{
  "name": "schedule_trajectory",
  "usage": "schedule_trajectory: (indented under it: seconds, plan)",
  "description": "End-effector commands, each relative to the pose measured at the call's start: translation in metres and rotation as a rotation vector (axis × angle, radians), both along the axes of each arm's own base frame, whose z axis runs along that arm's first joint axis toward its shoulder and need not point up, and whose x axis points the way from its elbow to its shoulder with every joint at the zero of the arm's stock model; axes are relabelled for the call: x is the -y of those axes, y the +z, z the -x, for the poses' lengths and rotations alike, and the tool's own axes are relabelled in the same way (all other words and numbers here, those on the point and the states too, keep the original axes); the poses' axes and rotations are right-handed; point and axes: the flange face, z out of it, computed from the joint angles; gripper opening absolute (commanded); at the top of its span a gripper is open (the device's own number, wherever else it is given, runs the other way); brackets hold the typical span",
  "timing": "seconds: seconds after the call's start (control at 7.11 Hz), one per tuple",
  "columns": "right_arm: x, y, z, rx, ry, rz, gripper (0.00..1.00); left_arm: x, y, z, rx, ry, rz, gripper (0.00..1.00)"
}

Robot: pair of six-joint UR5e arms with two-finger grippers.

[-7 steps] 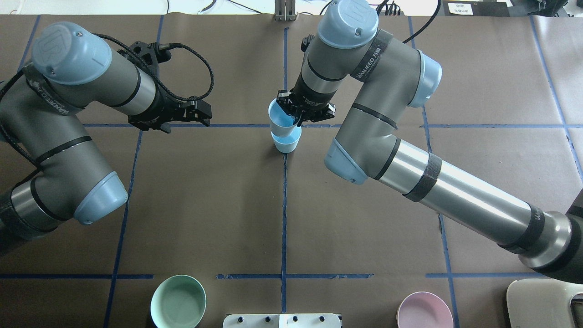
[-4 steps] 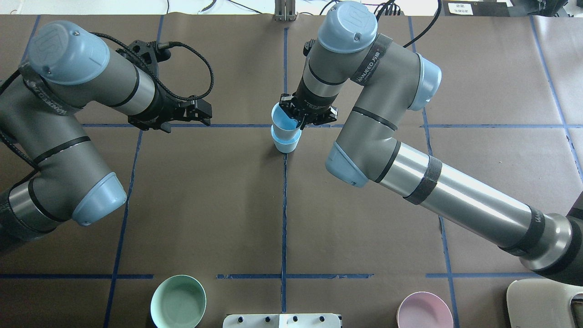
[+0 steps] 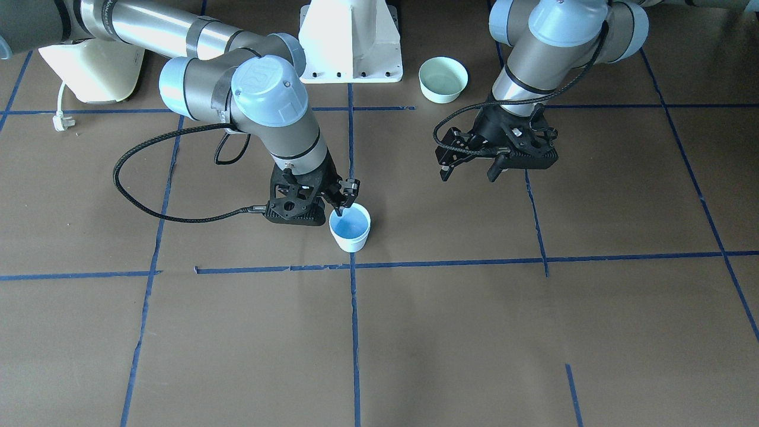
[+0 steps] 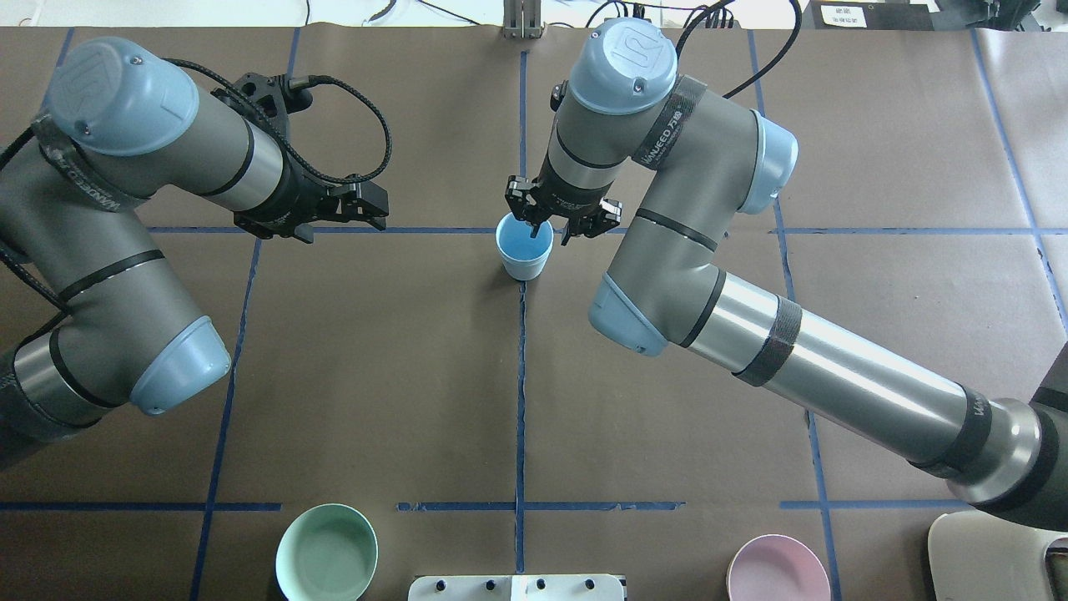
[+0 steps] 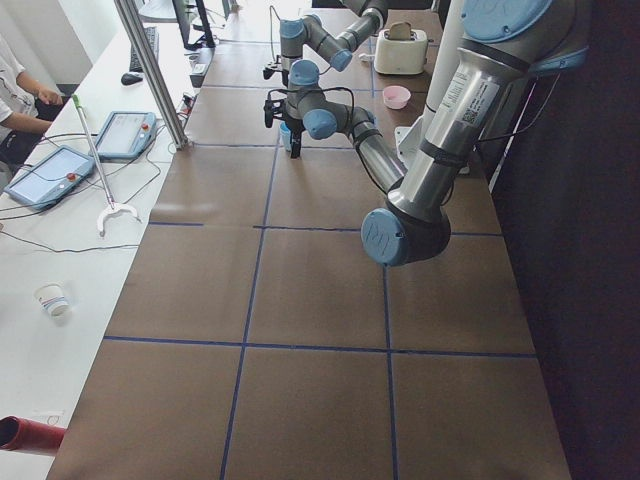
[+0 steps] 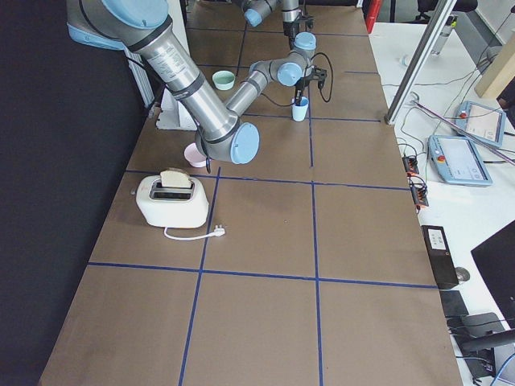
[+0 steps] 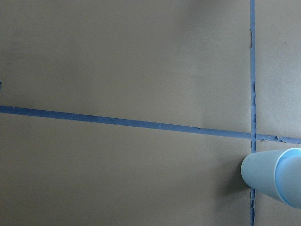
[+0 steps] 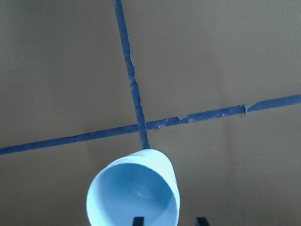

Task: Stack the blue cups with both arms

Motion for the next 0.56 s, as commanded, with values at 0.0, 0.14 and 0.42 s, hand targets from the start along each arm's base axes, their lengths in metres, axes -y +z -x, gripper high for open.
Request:
schedule_trajectory:
  seconds: [0.0, 0.14, 0.42]
  plan:
    - [-0.001, -0.001, -0.037, 0.009, 0.019, -0.008, 1.0, -0.001, 0.011, 0.015, 0.007, 0.001, 0.005, 1.0]
    - [-0.011, 0.026, -0.096, -0.004, 0.014, -0.037, 1.0, 0.002, 0.03, 0.036, 0.021, 0.048, -0.023, 1.0]
    - [0.006, 0.101, -0.214, -0.002, -0.059, -0.109, 1.0, 0.022, 0.103, 0.132, 0.09, 0.151, -0.132, 1.0]
